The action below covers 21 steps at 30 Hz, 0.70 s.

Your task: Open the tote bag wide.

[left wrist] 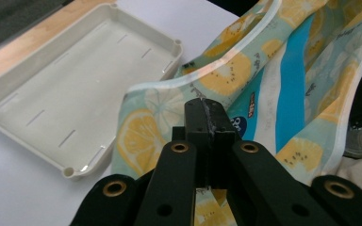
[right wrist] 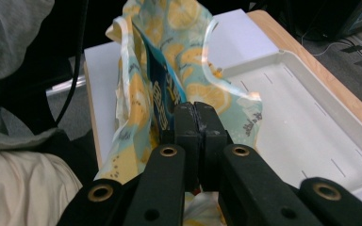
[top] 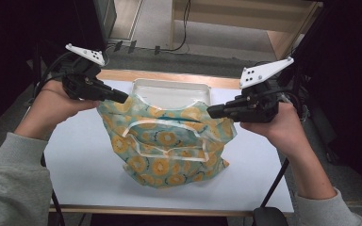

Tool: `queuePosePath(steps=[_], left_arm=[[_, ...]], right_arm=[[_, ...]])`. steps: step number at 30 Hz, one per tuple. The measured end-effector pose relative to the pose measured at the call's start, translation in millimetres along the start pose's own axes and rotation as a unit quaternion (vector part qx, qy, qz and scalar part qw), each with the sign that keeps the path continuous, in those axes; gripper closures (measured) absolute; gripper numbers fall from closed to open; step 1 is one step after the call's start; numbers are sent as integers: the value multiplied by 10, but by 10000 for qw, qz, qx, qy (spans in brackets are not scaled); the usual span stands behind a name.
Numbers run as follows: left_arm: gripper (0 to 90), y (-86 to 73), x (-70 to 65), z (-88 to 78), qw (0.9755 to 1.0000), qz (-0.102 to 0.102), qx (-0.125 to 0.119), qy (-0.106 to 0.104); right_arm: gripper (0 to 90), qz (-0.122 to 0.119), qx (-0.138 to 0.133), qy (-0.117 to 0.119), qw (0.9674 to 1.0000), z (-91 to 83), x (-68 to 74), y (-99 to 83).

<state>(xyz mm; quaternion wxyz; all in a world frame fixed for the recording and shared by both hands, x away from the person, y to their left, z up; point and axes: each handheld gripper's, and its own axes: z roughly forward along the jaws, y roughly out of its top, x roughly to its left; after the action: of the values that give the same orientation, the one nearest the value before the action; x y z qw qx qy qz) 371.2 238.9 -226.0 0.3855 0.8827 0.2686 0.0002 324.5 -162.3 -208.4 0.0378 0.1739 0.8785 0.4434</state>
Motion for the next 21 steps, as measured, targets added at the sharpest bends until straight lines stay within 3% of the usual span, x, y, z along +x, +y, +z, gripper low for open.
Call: queuePosePath(steps=[7, 16, 21], left_arm=[[900, -144, -17, 148, 9999, -63, 94, -107], [900, -267, -111, 220, 9997, -30, 145, -206], [900, -330, -97, 280, 9994, -119, 151, -295]], right_arm=[[900, 26, 117, -43, 9999, 65, -38, -186], [900, 140, 135, -44, 9998, 124, -85, -351], [894, 171, 167, -33, 9997, 164, -99, -428]])
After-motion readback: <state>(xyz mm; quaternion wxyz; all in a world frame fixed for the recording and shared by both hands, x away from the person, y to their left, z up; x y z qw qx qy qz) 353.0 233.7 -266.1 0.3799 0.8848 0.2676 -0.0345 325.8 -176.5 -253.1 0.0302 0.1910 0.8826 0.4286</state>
